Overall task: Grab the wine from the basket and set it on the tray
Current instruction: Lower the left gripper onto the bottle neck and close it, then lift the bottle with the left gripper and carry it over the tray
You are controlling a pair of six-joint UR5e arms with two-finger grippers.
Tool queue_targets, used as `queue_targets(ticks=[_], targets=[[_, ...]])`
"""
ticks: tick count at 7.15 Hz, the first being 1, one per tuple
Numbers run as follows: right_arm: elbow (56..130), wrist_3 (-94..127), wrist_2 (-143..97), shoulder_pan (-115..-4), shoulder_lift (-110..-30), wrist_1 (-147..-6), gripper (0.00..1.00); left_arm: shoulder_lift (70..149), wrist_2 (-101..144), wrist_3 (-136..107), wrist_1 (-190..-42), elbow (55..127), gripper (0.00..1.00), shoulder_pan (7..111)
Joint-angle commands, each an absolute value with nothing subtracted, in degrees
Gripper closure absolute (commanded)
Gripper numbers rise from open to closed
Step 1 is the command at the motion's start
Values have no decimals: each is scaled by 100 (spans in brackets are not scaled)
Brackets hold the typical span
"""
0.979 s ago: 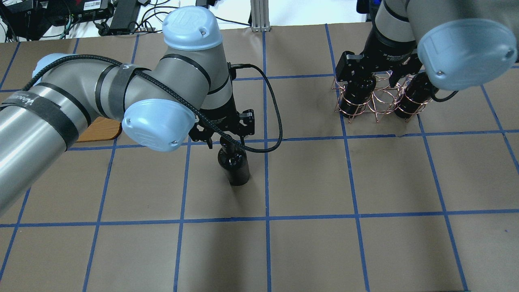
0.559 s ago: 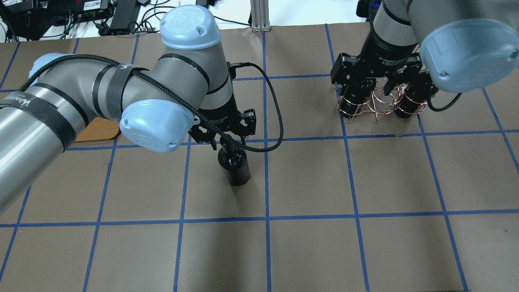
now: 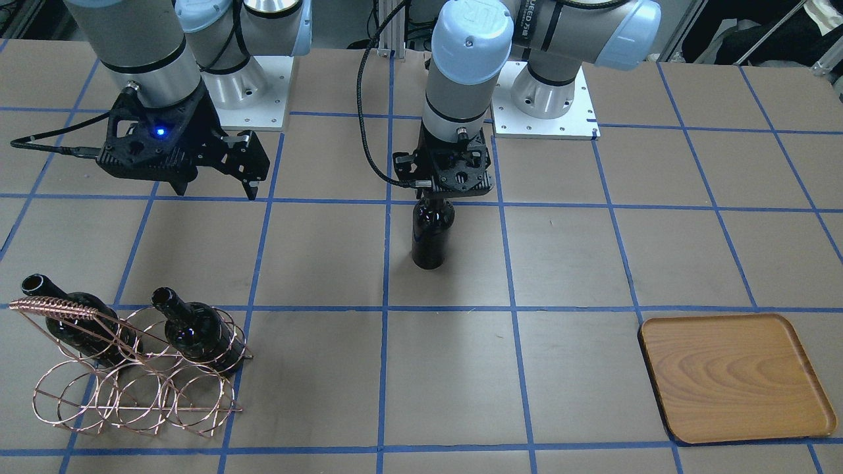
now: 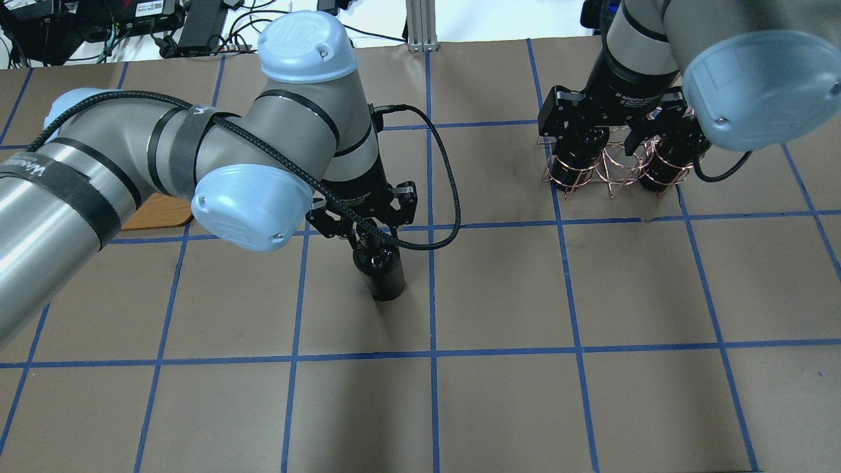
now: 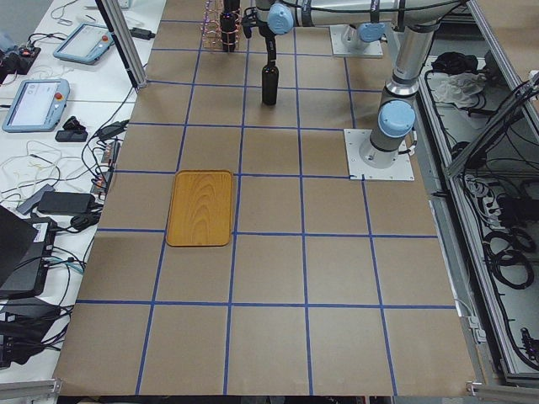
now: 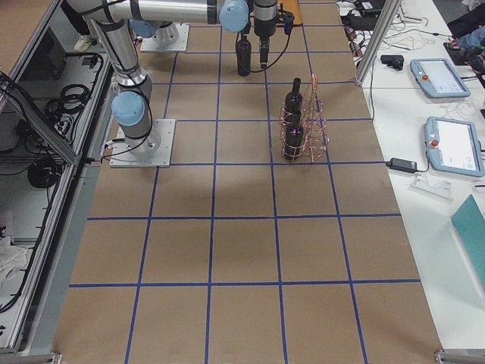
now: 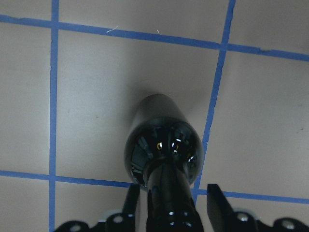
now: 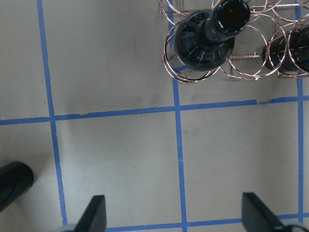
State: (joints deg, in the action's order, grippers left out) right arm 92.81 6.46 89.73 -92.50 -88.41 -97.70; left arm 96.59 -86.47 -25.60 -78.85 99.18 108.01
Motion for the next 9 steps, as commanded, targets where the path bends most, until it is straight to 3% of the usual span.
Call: queue_targets(ticks=[1,2,4,6,9], targets=[[9281,598,8974,-9246,-8842,-9791,0,9633,-8640,-2558,-7884,9958,75,10802],[9281,589,8982,-9237,-8842,-9808,0,9633,-8674,-2488,-7884,9967,100,10802],[9281,580,9000,-9237,-8842,-9835,0,9572,-8727,-2444,-7849,9862,100,10776],[9281,598,9000,-9237,-8842,-9835,0,9492,-9131,-1955,-8162,9215,100,10505],[9281,589,9000,-9237,-8842,-9861,0,9493,-8957,465,-8832,8272,100,8823]])
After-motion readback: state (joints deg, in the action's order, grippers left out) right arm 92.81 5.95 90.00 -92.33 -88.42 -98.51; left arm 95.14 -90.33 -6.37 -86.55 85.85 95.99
